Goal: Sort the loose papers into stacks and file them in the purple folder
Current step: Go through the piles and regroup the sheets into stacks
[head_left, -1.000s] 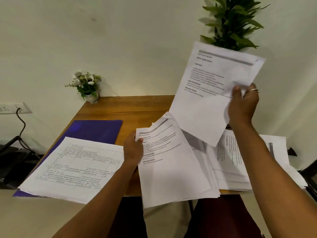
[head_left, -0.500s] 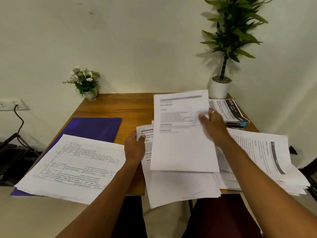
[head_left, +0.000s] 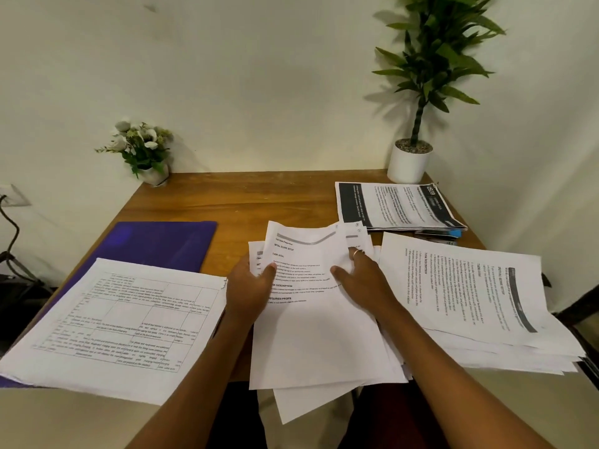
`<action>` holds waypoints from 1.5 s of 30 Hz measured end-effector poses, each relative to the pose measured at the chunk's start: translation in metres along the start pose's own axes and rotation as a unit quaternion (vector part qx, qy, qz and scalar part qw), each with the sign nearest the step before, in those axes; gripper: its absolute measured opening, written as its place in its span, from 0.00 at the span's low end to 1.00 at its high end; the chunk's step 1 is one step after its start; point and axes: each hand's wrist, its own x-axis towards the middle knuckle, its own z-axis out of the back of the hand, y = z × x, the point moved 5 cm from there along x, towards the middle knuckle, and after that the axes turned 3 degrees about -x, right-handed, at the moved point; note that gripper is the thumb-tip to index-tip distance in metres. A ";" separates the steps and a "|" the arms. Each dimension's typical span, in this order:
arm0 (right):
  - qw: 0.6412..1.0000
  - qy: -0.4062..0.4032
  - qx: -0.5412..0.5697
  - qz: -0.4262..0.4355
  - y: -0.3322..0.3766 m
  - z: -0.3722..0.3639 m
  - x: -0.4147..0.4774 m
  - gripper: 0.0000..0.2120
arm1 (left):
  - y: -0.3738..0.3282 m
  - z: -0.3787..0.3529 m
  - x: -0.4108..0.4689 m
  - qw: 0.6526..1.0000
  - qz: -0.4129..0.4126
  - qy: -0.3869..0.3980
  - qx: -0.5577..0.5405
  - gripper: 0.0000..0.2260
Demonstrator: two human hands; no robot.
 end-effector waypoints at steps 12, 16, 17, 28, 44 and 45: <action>0.992 0.123 -0.016 0.036 -0.009 0.020 0.032 0.28 | 0.000 0.001 0.002 1.000 0.013 -0.014 -0.005 0.16; 0.993 0.105 0.018 0.057 -0.013 0.030 0.030 0.24 | -0.001 0.002 0.001 0.998 0.039 -0.032 -0.023 0.12; 0.993 0.097 0.034 0.062 -0.013 0.035 0.028 0.22 | -0.001 0.003 0.001 0.998 0.038 -0.033 -0.025 0.13; 0.964 0.166 0.155 0.137 -0.022 0.027 0.012 0.18 | -0.011 0.004 -0.005 0.996 0.046 -0.055 -0.047 0.10; 0.986 0.147 0.058 0.048 -0.030 0.023 0.019 0.13 | -0.012 0.005 -0.006 0.997 0.044 -0.052 -0.030 0.11; 0.986 0.149 0.054 0.046 -0.031 0.023 0.019 0.13 | -0.013 0.006 -0.006 0.997 0.045 -0.053 -0.030 0.11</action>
